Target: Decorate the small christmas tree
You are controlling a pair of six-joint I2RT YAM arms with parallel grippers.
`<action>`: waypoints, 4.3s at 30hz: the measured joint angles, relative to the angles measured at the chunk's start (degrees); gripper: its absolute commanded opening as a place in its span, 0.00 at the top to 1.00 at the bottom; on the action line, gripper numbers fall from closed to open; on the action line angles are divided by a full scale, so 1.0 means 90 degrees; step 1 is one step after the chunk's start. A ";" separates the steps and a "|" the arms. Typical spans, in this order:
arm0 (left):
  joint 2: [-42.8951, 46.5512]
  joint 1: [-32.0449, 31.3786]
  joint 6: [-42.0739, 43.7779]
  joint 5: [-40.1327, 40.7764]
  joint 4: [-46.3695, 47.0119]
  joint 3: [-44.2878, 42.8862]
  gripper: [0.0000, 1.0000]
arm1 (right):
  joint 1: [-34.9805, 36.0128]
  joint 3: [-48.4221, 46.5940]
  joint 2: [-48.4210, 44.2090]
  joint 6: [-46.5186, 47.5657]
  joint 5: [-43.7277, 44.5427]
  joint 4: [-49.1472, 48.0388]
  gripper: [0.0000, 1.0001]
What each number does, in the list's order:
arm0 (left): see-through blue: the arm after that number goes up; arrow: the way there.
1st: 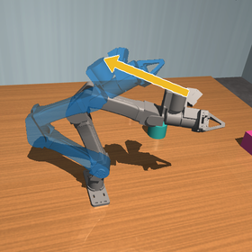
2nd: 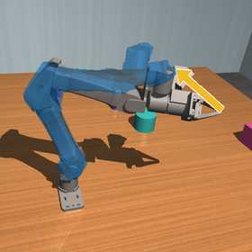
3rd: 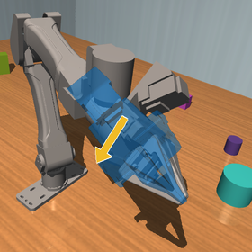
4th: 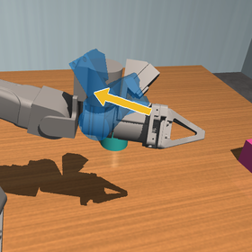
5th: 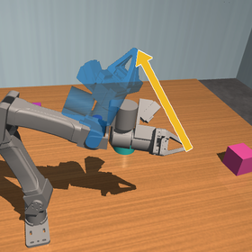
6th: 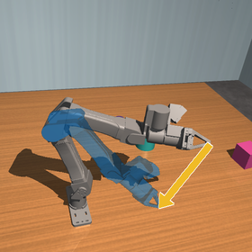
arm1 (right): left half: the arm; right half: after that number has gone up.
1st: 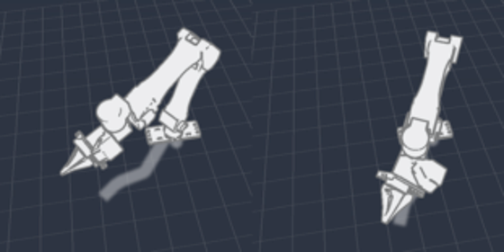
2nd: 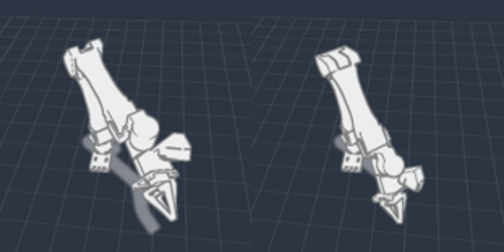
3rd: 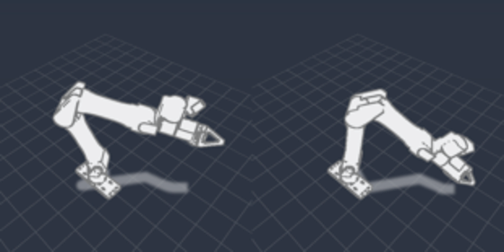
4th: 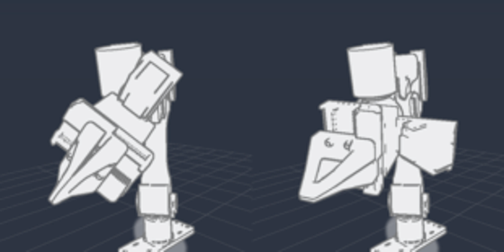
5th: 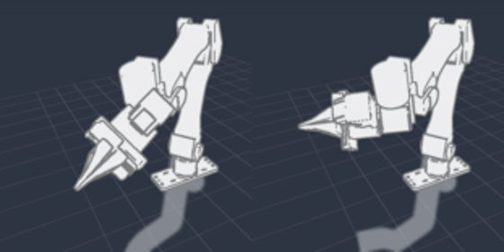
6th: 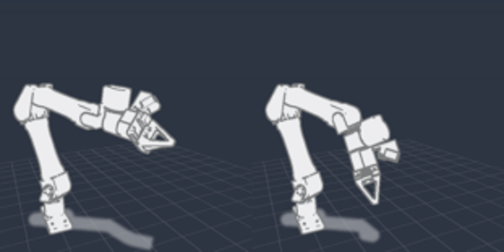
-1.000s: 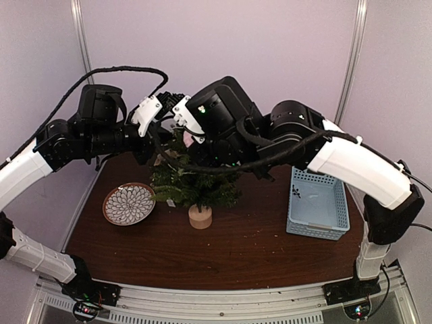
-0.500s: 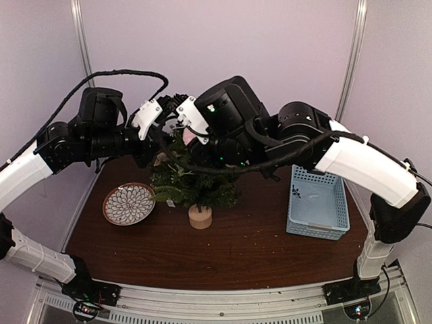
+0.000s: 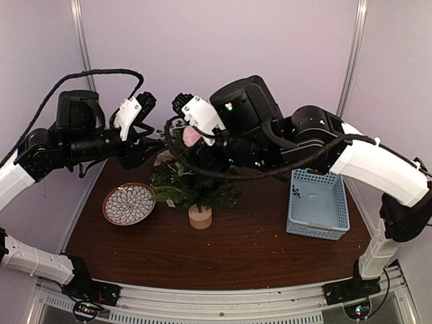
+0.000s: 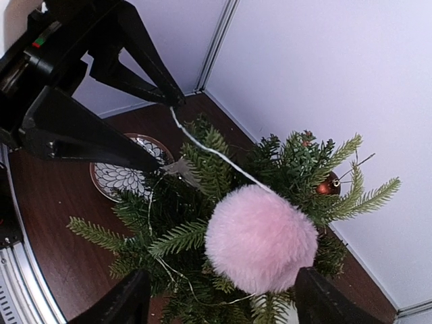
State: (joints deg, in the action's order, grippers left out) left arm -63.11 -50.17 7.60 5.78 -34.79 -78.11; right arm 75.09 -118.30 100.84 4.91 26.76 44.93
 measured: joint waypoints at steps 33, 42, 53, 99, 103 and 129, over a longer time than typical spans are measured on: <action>0.0551 0.1902 -0.2606 -0.0374 -0.0335 0.0845 0.26 | -0.4316 0.4250 -0.3558 -0.2450 -0.1566 0.0954 0.36; 0.0253 0.1960 -0.2742 -0.0505 -0.0335 0.0843 0.27 | -0.5787 0.4952 -0.2302 -0.1841 -0.2433 0.1044 0.49; 0.0214 0.1994 -0.2769 -0.0500 -0.0333 0.0804 0.28 | -0.6458 0.5151 -0.0610 -0.1345 -0.3342 0.0282 0.56; 0.0019 0.1999 -0.2669 -0.0374 -0.0391 0.0430 0.27 | -0.6749 0.5115 -0.1073 -0.0916 -0.3402 0.0034 1.00; 0.0024 0.1999 -0.2616 -0.0544 -0.0595 0.0216 0.28 | -0.6424 0.5187 -0.1989 -0.0913 -0.3572 0.0219 1.00; 0.0313 0.0673 -0.0940 -0.3784 -0.1392 -0.0816 0.43 | -0.0680 0.4850 -0.4238 -0.0665 -0.2973 0.0357 1.00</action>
State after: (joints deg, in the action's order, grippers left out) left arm -60.29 -44.12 -0.86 -28.27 -47.31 -85.45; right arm 68.97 -74.65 62.70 -1.08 0.01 48.14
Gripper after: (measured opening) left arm 0.601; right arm 0.026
